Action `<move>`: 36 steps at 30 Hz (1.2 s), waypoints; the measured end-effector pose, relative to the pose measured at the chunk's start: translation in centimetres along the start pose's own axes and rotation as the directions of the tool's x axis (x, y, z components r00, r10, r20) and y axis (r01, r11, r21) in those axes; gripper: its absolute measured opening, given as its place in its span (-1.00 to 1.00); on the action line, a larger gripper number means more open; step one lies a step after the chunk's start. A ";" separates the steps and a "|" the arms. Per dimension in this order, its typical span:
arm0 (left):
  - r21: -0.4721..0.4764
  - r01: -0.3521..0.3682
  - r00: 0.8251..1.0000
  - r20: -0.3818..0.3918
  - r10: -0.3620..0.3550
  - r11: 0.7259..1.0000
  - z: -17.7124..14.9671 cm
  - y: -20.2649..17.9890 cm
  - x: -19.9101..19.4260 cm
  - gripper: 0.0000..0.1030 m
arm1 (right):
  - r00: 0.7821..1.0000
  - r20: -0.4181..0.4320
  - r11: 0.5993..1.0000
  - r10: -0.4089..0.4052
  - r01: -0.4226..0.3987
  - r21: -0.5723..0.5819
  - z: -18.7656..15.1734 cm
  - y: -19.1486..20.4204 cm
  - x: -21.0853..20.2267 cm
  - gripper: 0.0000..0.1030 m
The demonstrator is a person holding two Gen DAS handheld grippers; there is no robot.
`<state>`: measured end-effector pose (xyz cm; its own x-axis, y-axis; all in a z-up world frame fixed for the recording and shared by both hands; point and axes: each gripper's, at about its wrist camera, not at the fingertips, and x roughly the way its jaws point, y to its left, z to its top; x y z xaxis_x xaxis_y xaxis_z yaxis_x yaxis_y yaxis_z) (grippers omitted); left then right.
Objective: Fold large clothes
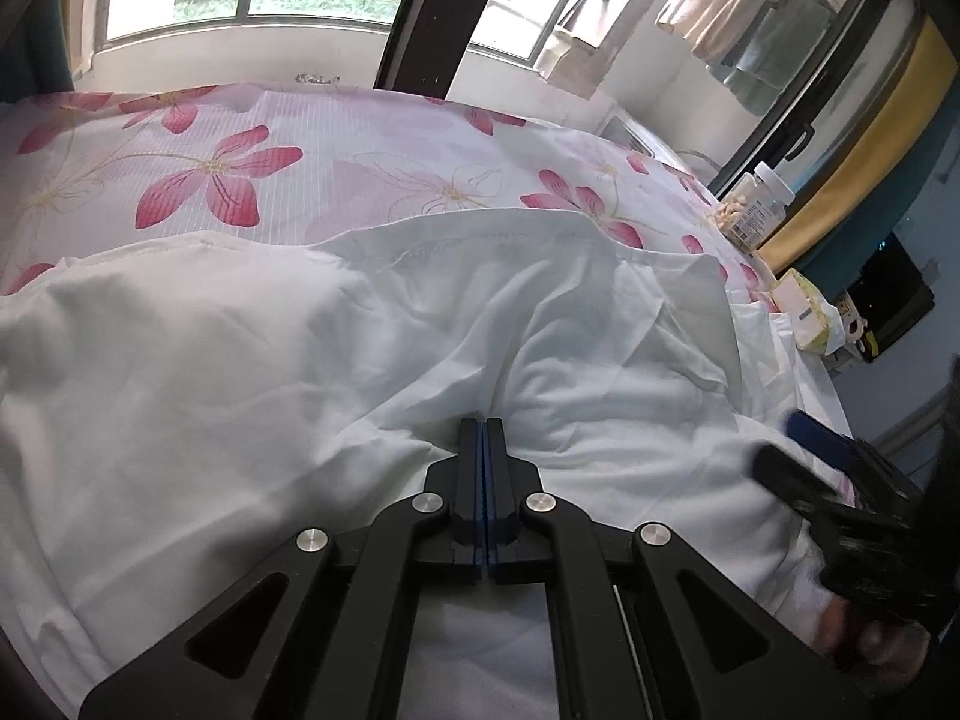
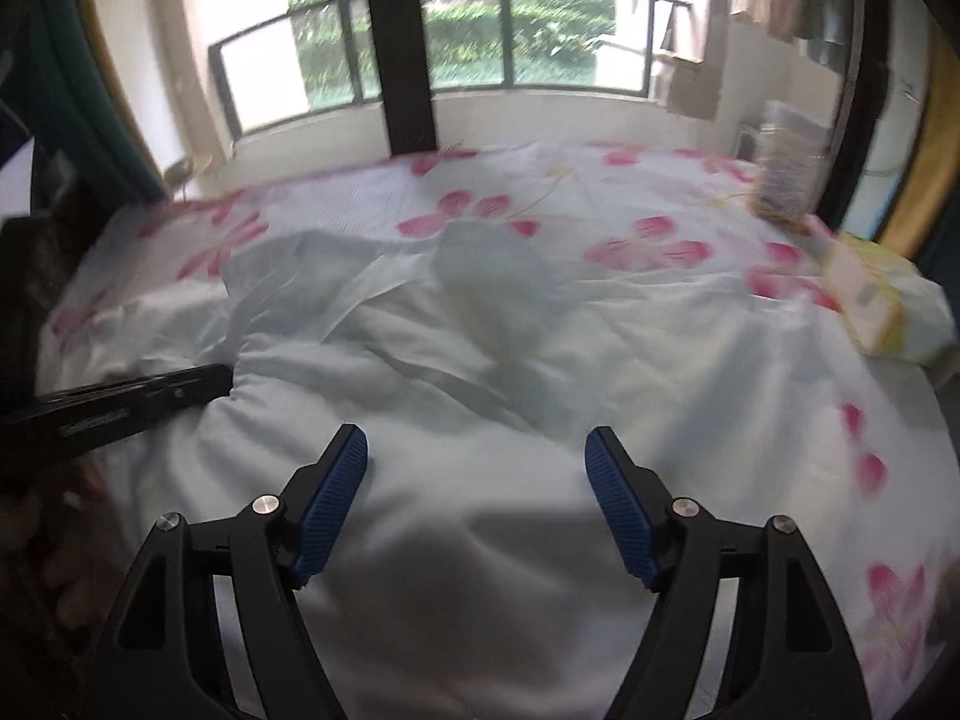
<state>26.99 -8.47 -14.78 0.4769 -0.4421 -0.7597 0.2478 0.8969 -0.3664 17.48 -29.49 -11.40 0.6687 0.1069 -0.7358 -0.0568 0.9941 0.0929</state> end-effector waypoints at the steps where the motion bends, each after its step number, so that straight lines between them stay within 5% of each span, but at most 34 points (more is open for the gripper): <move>1: -0.002 -0.004 1.000 -0.006 0.004 1.000 0.0 0.0 0.0 -0.94 | 1.000 0.007 1.000 -0.003 0.002 0.025 -0.5 -0.8 -1.0 0.66; 10: 0.064 0.007 0.999 0.053 -0.010 0.998 0.8 -2.7 -2.5 -0.94 | 1.000 0.005 0.949 -0.021 0.019 0.314 -5.5 -9.0 -5.9 0.81; 16: 0.046 -0.004 1.000 -0.015 0.005 0.999 0.0 -2.0 -0.2 -0.94 | 0.998 -0.029 0.877 0.049 -0.030 0.479 -7.3 -11.7 -5.2 0.84; 21: 0.023 0.028 1.000 -0.001 -0.028 0.999 -0.4 -1.2 -0.2 -0.94 | 0.997 -0.027 0.872 0.067 -0.045 0.488 -6.8 -11.0 -4.5 1.00; 36: 0.014 0.072 0.997 0.029 -0.072 0.997 -0.9 -0.6 -0.2 -0.94 | 0.995 0.049 0.878 0.089 -0.101 0.468 -3.1 -6.6 -0.1 1.00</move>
<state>26.01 -8.86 -14.85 0.4819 -0.5059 -0.7154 0.2932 0.8625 -0.4124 15.42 -36.04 -14.02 0.6963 0.1939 -0.6911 0.2296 0.8520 0.4704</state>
